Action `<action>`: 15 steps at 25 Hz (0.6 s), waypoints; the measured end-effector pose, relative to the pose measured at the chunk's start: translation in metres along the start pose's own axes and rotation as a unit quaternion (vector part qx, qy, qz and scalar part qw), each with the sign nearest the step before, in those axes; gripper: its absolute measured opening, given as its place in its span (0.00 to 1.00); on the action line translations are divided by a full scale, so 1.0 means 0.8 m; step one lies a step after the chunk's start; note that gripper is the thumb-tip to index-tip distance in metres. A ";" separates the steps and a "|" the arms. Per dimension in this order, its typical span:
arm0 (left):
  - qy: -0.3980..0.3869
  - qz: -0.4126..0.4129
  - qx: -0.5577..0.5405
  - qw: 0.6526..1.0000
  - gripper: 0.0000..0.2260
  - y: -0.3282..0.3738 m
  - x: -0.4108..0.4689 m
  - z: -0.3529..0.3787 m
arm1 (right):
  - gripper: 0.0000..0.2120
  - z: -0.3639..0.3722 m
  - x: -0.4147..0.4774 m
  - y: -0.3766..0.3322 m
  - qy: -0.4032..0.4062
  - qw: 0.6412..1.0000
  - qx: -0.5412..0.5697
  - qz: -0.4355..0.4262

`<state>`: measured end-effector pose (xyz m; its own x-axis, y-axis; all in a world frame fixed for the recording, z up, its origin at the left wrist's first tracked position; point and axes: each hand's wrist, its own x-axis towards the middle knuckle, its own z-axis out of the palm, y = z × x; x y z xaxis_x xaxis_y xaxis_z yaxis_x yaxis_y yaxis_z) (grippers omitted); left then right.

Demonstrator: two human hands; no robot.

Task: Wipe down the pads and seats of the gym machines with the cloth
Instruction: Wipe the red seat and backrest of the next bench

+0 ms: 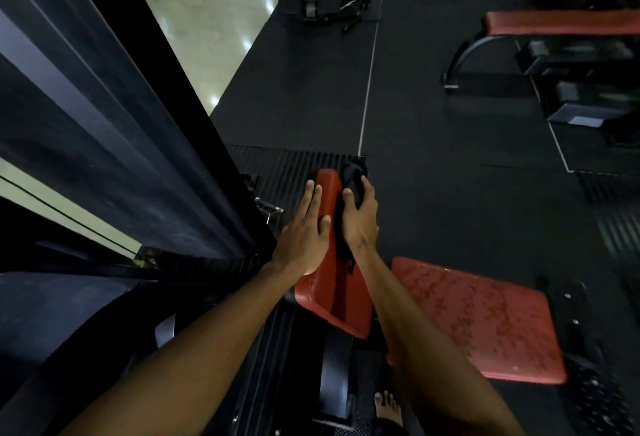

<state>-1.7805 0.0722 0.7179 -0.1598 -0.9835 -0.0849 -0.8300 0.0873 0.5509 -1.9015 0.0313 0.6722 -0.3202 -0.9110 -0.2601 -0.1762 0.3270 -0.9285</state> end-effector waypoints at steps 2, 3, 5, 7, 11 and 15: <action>-0.002 -0.003 -0.005 1.000 0.27 -0.001 0.000 0.000 | 0.24 -0.009 -0.044 0.007 0.000 0.999 0.017 -0.050; -0.003 -0.002 -0.008 1.000 0.27 -0.002 0.001 0.000 | 0.24 -0.014 -0.067 0.023 -0.005 0.997 0.014 -0.073; -0.007 0.006 -0.008 1.000 0.27 -0.005 0.003 0.003 | 0.25 -0.021 -0.099 0.059 -0.011 0.995 -0.001 -0.098; -0.008 0.013 -0.006 1.000 0.27 -0.007 0.004 0.004 | 0.26 -0.016 -0.090 0.085 0.008 0.998 0.010 -0.069; -0.002 0.008 -0.002 1.000 0.27 -0.008 0.007 0.005 | 0.29 -0.003 -0.043 0.060 0.030 0.995 0.077 0.051; -0.008 -0.016 0.005 1.000 0.27 -0.005 0.003 0.005 | 0.23 -0.004 -0.069 0.020 0.018 0.993 0.115 0.023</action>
<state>-1.7795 0.0698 0.7122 -0.1418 -0.9830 -0.1164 -0.8397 0.0572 0.5400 -1.8900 0.0874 0.6726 -0.3559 -0.8860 -0.2973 0.0556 0.2975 -0.9531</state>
